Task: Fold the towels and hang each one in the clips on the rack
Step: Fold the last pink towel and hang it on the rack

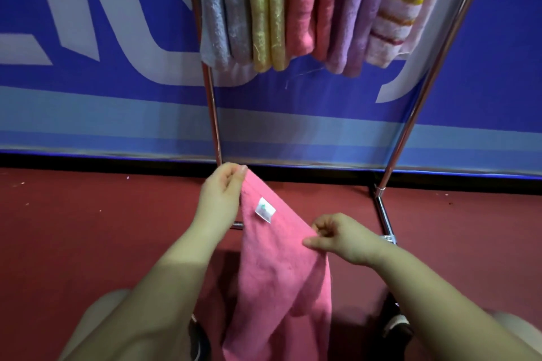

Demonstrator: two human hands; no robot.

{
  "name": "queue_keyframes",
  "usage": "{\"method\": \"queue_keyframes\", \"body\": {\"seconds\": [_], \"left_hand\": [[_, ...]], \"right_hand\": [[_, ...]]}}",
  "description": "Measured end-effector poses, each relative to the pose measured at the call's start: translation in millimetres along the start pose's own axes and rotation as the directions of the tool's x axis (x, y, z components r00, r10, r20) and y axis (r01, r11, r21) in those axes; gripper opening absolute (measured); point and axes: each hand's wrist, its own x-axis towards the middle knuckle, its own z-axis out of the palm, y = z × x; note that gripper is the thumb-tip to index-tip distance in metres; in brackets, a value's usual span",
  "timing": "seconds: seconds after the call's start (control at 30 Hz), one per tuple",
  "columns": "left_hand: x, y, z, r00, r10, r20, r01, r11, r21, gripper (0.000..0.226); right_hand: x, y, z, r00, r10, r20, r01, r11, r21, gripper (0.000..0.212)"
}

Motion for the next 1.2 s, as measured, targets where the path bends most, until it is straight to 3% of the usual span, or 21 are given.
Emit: {"method": "queue_keyframes", "body": {"seconds": [0.13, 0.27, 0.4, 0.47, 0.6, 0.7, 1.0, 1.2], "left_hand": [[17, -16, -22, 0.970, -0.109, -0.220, 0.106, 0.994, -0.025, 0.020], [28, -25, -24, 0.953, -0.186, -0.239, 0.169, 0.981, -0.093, 0.019], [21, -14, -5, 0.996, -0.091, -0.016, 0.092, 0.994, 0.064, 0.013], [13, -10, 8, 0.986, -0.069, 0.152, 0.063, 0.997, 0.039, 0.013], [-3, -3, 33, 0.889, -0.030, 0.457, 0.035, 0.999, -0.003, 0.035], [-5, -2, 41, 0.822, 0.012, 0.570, -0.046, 0.998, 0.046, 0.043], [3, -4, 41, 0.805, 0.051, 0.591, -0.116, 0.991, 0.073, 0.018], [18, -6, 24, 0.921, 0.020, 0.388, -0.060, 0.994, 0.091, 0.022]], "right_hand": [[-7, 21, -19, 0.989, 0.145, 0.005, -0.144, 0.989, -0.044, 0.018], [-9, 22, -30, 0.972, 0.146, -0.185, -0.111, 0.976, 0.188, 0.017], [-5, 11, -31, 0.944, 0.003, -0.330, 0.014, 0.999, 0.049, 0.017], [-4, 3, -29, 0.936, -0.078, -0.342, 0.082, 0.997, -0.004, 0.018], [-2, -14, -25, 0.927, -0.210, -0.312, 0.205, 0.977, -0.051, 0.019], [1, -19, -24, 0.924, -0.259, -0.280, 0.244, 0.966, -0.087, 0.016], [-1, -28, -27, 0.936, -0.230, -0.266, 0.217, 0.973, -0.078, 0.015], [-2, -14, -42, 0.974, -0.085, -0.208, 0.041, 0.978, -0.206, 0.028]]}}
